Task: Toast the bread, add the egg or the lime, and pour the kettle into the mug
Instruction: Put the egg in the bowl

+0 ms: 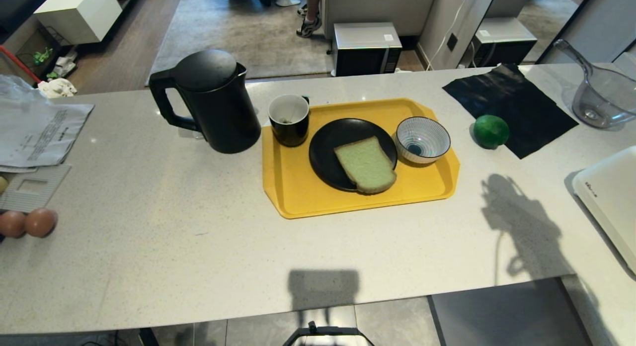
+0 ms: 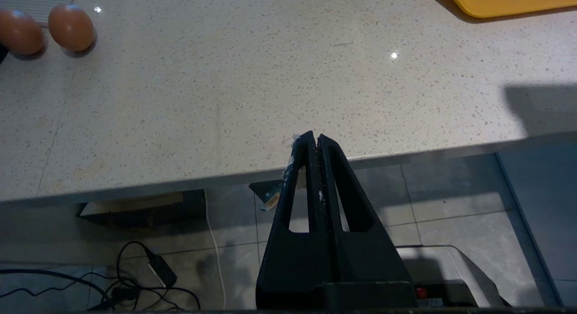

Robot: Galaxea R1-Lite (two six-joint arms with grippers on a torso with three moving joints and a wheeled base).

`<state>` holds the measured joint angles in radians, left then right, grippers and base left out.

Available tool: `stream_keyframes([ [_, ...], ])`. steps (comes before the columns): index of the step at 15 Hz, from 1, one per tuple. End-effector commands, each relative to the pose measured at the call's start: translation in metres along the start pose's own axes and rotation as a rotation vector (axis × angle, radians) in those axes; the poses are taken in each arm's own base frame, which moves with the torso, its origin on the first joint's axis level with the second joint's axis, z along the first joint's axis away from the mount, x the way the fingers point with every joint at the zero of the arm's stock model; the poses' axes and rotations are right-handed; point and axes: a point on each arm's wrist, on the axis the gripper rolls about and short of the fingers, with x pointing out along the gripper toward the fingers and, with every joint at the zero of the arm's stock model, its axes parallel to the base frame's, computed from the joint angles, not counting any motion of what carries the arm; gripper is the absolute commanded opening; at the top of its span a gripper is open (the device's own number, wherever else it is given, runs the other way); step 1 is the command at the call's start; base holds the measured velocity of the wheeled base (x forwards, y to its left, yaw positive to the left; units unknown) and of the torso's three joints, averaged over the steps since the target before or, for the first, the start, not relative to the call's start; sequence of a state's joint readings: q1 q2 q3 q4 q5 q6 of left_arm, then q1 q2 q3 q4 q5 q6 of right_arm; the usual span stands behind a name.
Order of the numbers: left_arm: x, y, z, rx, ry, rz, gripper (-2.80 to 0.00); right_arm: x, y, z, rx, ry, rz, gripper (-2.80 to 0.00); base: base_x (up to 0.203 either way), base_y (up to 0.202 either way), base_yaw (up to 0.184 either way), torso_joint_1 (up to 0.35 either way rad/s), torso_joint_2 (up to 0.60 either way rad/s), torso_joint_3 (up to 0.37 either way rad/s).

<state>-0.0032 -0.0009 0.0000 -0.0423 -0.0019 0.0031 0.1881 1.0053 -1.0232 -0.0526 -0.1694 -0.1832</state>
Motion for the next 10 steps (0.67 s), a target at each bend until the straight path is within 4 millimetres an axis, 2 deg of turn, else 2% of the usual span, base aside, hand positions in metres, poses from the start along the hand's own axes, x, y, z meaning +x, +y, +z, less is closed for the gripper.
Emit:
stream_keyframes([
  [1,0.001,0.000,-0.005,0.000,0.014,0.000,-2.80,0.000,0.000,0.000,-0.001,-0.003,0.015,-2.80,0.000,0.000,0.000,0.000,0.00,0.000],
  [6,0.001,0.000,-0.005,0.000,0.014,0.002,-2.80,0.004,0.003,-0.002,-0.004,-0.003,0.094,-2.80,0.000,0.000,0.000,0.000,0.00,0.000],
  [10,0.001,0.000,-0.005,0.000,0.014,0.000,-2.80,0.025,0.009,-0.005,-0.086,0.028,0.160,-2.80,0.000,0.000,0.000,0.000,0.00,0.000],
])
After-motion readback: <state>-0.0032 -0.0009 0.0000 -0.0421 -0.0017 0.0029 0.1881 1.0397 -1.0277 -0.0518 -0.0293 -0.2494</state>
